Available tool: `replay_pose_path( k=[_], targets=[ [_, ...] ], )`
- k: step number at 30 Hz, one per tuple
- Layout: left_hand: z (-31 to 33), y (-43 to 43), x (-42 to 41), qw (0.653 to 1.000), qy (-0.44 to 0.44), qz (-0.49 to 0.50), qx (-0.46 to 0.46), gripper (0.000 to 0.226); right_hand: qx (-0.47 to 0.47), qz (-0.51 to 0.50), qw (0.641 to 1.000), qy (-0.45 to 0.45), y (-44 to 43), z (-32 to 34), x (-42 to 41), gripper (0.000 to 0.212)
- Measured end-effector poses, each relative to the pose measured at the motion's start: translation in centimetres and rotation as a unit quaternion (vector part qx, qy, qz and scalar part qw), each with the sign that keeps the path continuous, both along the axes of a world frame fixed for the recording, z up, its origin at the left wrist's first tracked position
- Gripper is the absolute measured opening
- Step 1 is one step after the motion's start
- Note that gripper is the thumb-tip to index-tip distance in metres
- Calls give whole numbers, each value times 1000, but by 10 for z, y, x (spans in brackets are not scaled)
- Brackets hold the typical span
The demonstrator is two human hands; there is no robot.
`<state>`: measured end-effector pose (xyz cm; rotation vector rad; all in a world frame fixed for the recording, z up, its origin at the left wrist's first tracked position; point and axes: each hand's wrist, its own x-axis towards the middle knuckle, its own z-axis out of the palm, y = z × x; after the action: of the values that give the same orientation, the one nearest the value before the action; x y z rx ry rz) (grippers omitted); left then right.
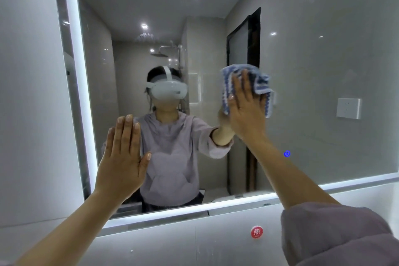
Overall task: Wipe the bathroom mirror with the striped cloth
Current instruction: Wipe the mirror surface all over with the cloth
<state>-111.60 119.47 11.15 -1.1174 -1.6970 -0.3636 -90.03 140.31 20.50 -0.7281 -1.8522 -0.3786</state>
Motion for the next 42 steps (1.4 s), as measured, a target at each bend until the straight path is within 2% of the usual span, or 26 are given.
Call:
replay_pose_path(
  k=[3,5,7,9,13,19,26,28,32,35,37,40,42],
  targets=[
    [0,0,0,1000,-11,0,-4,71,-74,11,988,131,17,15,8,57],
    [1,-1,0,1000,-15,0,-4,70,-121,6,980,161,21,20,0,55],
    [1,-1,0,1000,-17,-3,-2,70,-129,-1,977,169,16,22,-9,54],
    [0,0,-1,1000,-17,-4,1,70,-98,-15,985,141,4,22,-16,55],
    [0,1,-1,1000,-22,4,2,71,40,-12,999,-6,-29,12,-42,60],
    [2,-3,6,999,-43,14,-6,69,165,88,973,-135,-77,-8,-88,51],
    [5,-5,7,998,-56,4,-8,70,224,98,951,-189,-77,17,-92,50],
    [5,-6,7,998,-58,2,-11,70,208,81,960,-171,-73,35,-89,53],
    [5,-6,6,997,-67,16,-20,70,132,38,988,-75,-54,80,-78,55],
    [4,-6,6,997,-66,27,-26,70,67,68,995,37,-53,93,-73,54],
    [5,-6,7,997,-66,28,-26,69,35,66,994,79,-63,92,-81,53],
    [6,-7,10,998,-64,22,-19,68,-4,60,994,96,-79,90,-99,55],
    [7,-7,12,998,-62,14,-14,68,22,56,996,62,-89,87,-108,58]
  ],
)
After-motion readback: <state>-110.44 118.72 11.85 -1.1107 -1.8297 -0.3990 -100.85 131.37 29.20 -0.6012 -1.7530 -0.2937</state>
